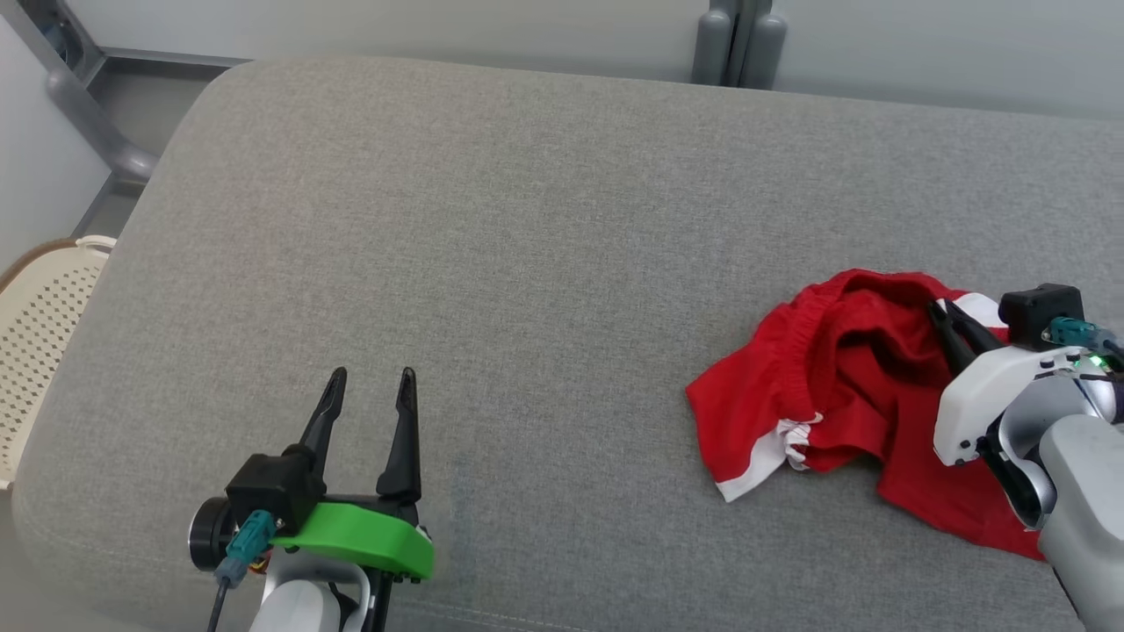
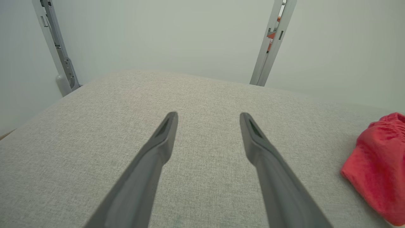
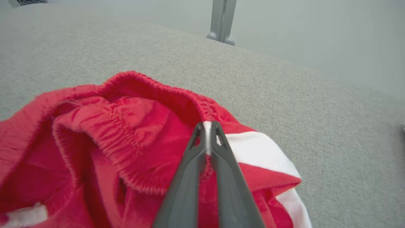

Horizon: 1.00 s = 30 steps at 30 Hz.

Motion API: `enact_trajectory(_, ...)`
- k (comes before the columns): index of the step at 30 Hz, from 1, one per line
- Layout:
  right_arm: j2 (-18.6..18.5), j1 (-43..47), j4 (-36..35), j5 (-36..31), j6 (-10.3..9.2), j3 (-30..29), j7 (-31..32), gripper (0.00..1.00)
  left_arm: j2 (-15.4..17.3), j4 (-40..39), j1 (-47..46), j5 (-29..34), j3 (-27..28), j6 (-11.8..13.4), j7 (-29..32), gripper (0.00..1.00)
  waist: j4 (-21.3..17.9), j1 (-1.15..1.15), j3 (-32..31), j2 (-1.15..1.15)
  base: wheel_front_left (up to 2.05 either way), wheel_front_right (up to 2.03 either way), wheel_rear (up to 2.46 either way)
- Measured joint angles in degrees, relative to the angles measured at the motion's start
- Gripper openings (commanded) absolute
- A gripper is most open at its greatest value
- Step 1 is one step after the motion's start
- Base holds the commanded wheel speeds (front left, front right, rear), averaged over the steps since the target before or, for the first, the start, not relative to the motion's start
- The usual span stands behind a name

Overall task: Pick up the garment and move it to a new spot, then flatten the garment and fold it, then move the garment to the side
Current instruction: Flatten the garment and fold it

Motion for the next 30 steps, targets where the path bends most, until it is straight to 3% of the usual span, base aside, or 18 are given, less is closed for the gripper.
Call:
enact_trajectory(5, 1.75, -0.61, -2.07, 2.00, 0.00, 1.71, -2.57, 0.00, -0.01, 0.27, 0.01, 0.12, 0.29, -0.01, 0.00, 1.00, -1.05, 0.00, -1.27, 0.00, 0.00, 0.00, 0.00)
enact_trajectory(11, 5.00, 0.19, -10.24, 2.42, 0.00, 4.81, -4.00, 0.00, -0.01, 0.33, 0.13, 0.35, 0.62, -0.09, 0.00, 1.00, -2.14, 0.00, -2.44, 0.00, 0.00, 0.00, 0.00)
enact_trajectory(17, 9.66, 7.25, -17.89, 1.65, -0.01, 9.56, -3.90, 0.00, -0.01, 0.19, 0.50, 0.42, 0.73, -0.16, 0.00, 1.00, -2.03, 0.00, -2.44, 0.00, 0.00, 0.00, 0.00)
enact_trajectory(23, 14.54, 13.50, -19.46, 1.29, -0.01, 15.26, -3.66, 0.00, 0.00, 0.12, 0.57, 0.42, 0.70, -0.18, 0.00, 1.00, -1.82, 0.00, -1.71, 0.00, 0.00, 0.00, 0.00)
enact_trajectory(24, 15.06, 14.02, -19.22, 1.29, -0.01, 16.06, -3.70, 0.44, 0.00, 0.13, 0.55, 0.42, 0.66, -0.18, 0.00, 1.00, -1.83, 0.00, -1.63, 0.00, 0.00, 0.00, 0.00)
enact_trajectory(25, 15.29, 14.21, -19.12, 1.27, -0.01, 16.69, -3.96, 0.96, 0.00, 0.14, 0.54, 0.42, 0.63, -0.18, 0.00, 1.00, -1.85, 0.00, -1.60, 0.00, 0.00, 0.00, 0.00)
enact_trajectory(30, 15.26, 13.74, -20.33, 1.33, -0.01, 16.53, -6.46, 1.00, 0.00, 0.21, 0.52, 0.43, 0.78, -0.10, 0.00, 1.00, -2.52, 0.00, -1.81, 0.00, 0.00, 0.00, 0.00)
